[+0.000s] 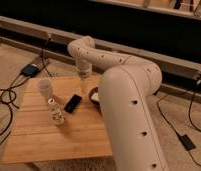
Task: Place the white sponge in the ceramic bowl
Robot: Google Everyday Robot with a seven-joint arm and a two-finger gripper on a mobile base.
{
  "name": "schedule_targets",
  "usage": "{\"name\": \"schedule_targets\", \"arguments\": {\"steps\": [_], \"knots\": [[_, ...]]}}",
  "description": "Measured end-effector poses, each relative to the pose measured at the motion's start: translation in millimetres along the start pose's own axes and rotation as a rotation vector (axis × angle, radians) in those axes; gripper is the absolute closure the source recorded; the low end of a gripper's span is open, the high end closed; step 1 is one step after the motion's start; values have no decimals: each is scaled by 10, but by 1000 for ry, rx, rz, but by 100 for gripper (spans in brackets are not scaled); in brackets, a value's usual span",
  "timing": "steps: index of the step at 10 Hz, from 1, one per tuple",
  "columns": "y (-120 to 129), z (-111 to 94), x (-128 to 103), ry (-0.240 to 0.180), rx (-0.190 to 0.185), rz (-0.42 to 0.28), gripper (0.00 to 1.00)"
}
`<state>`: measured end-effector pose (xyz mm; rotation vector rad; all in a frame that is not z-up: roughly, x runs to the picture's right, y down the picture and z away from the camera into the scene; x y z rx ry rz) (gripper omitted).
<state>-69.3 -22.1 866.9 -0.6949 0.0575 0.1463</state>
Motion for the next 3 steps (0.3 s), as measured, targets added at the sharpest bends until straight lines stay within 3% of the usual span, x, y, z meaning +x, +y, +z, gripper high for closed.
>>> {"name": "schedule_targets", "arguments": {"steps": [3], "knots": [[7,-4,-31,-3,0,-3,24]]}}
